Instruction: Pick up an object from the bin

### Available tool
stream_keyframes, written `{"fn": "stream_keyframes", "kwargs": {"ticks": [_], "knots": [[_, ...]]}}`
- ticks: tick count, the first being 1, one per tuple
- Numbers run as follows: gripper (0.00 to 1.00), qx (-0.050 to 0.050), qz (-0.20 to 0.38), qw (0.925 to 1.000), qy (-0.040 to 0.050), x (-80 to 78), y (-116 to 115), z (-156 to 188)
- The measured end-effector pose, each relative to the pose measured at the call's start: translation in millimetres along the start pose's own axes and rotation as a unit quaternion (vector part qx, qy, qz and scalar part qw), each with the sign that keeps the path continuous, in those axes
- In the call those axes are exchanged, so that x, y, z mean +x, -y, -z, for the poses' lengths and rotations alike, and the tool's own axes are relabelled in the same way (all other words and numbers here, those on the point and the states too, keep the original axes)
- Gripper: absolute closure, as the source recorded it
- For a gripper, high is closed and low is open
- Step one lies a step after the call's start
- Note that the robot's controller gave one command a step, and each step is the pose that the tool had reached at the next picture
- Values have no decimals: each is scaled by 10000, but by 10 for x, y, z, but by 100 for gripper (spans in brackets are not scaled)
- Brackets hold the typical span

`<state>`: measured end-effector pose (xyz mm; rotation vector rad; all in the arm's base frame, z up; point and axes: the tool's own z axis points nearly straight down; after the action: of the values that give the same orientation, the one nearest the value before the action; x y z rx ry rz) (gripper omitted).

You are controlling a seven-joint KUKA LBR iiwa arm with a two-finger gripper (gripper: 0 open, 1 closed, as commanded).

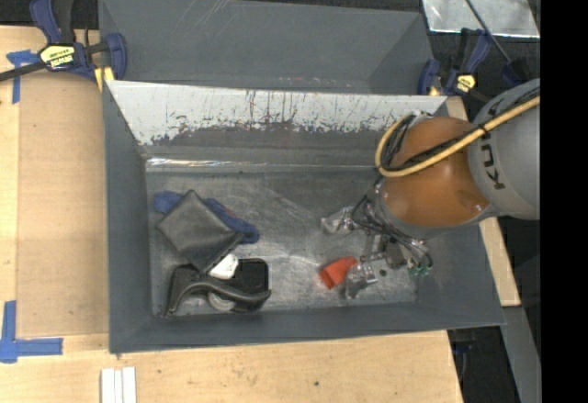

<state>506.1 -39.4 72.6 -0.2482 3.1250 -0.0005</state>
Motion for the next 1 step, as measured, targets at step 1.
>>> {"fn": "stream_keyframes", "kwargs": {"ticks": [1], "knots": [[100, 14, -2, 10000, 86, -46, 4, 40]]}}
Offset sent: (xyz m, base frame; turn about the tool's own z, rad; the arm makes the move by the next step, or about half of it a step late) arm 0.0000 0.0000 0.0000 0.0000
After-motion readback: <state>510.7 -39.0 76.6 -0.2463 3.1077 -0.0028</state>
